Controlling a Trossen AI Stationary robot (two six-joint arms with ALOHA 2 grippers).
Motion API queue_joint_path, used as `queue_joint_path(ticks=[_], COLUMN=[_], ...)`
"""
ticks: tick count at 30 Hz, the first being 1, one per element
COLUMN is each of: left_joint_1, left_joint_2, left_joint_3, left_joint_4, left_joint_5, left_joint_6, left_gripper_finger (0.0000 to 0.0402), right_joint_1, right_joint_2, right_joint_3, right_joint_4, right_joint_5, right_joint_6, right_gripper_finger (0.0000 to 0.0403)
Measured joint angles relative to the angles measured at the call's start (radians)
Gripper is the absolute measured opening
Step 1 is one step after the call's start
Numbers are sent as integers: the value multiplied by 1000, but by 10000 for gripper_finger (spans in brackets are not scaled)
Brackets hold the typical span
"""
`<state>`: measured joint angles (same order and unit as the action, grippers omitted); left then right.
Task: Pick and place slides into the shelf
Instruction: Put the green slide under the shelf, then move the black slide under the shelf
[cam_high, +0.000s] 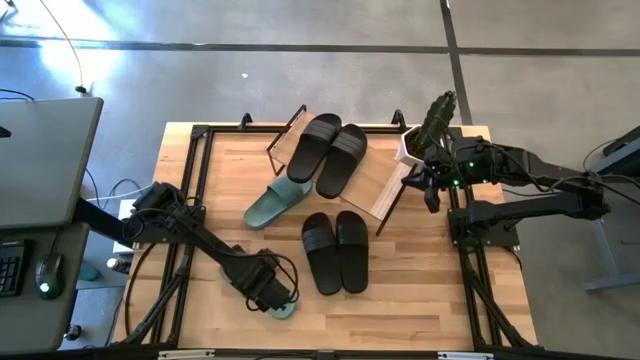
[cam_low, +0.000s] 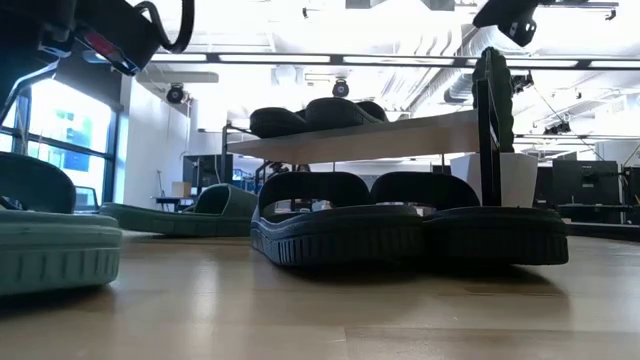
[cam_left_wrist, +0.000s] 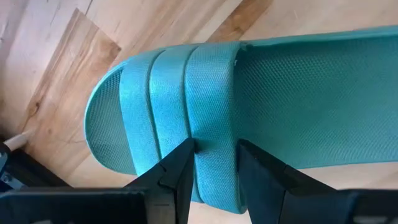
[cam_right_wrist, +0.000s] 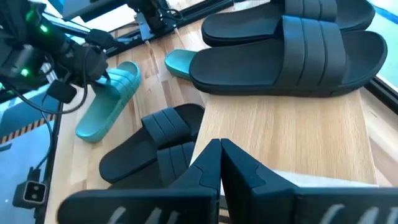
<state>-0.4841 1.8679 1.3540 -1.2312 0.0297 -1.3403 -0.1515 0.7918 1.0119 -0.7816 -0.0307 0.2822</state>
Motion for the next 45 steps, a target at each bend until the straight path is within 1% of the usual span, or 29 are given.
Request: queue_joint_path(ticks=[2, 4, 11, 22, 24, 26, 28, 31, 32, 34, 37, 39, 41, 45], left_joint_1=[0, 0, 0, 0, 0, 0, 0, 0, 0, 0, 0, 0, 0, 0], left_joint_2=[0, 0, 0, 0, 0, 0, 0, 0, 0, 0, 0, 0, 0, 0], left_joint_3=[0, 0, 0, 0, 0, 0, 0, 0, 0, 0, 0, 0, 0, 0], left_joint_4=[-13, -60, -194, -94, -88, -87, -86, -77, -77, -77, -77, -76, -76, -76], left_joint_5=[-1, -7, -74, -127, -129, -129, -133, -140, -144, -148, -148, -148, -148, -148], left_joint_6=[0, 10, 37, 53, 54, 55, 56, 57, 57, 57, 57, 57, 57, 57], left_gripper_finger=[108, 108, 108, 108, 108, 108, 108, 108, 108, 108, 108, 108, 108, 108], right_joint_1=[0, 0, 0, 0, 2, 3, 3, 18, 33, 64, 120, 157, 193, 243], right_joint_2=[0, 0, 0, 0, 0, 0, 0, 0, 0, 0, 0, 0, 0, 0], right_joint_3=[0, 0, 0, 0, 0, 0, 0, 0, 0, 0, 0, 0, 0, 0], right_joint_4=[8, 21, 80, 113, 113, 116, 165, 287, 333, 410, 500, 546, 581, 612], right_joint_5=[0, 0, 0, 0, -9, -40, -107, -244, -274, -294, -292, -263, -241, -163], right_joint_6=[17, 38, 34, 36, 78, 168, 196, 161, 158, 121, 35, -2, -37, -109], right_gripper_finger=[0, 0, 0, 0, 0, 0, 0, 0, 0, 1, 11, 25, 45, 92])
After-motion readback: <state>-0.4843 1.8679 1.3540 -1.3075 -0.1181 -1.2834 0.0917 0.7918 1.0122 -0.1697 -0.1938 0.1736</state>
